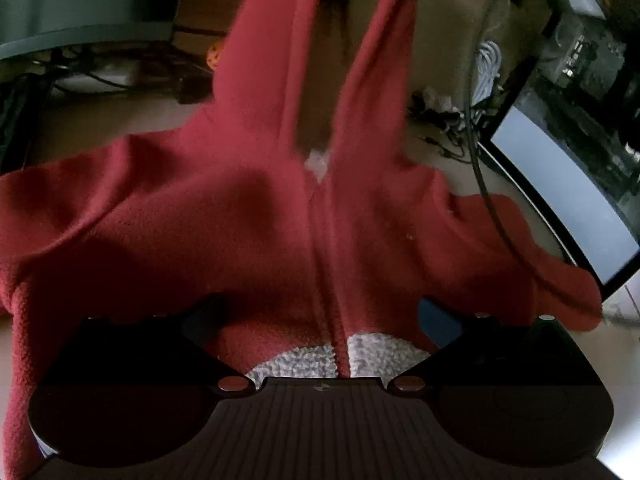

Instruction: Fold clothes

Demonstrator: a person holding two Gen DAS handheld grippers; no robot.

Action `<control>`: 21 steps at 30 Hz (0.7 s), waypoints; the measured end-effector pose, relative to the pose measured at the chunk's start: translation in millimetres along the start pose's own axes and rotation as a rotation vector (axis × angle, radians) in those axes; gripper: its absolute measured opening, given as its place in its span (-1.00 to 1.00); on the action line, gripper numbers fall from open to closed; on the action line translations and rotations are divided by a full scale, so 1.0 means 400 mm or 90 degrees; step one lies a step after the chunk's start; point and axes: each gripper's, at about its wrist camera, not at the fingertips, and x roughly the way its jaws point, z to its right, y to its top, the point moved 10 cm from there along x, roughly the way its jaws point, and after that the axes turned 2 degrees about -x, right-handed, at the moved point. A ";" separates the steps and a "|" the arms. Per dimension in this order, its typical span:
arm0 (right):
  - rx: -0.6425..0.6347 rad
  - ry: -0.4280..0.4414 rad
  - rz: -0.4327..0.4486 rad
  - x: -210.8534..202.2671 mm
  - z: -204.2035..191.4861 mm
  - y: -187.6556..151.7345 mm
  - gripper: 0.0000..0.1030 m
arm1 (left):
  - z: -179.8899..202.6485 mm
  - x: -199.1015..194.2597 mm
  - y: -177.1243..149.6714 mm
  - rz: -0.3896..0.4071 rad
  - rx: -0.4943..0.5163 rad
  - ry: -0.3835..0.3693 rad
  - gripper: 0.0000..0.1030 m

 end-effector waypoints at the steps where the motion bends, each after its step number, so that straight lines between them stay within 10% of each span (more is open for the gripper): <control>1: 0.012 0.007 -0.008 -0.008 0.002 -0.015 1.00 | -0.001 -0.002 -0.002 -0.001 0.001 -0.002 1.00; 12: 0.199 0.096 0.044 -0.341 0.007 -0.136 1.00 | -0.026 -0.176 -0.012 0.025 0.011 -0.024 1.00; 21: 0.207 0.051 0.114 -0.654 0.010 -0.356 1.00 | -0.093 -0.448 -0.119 0.090 0.124 0.044 1.00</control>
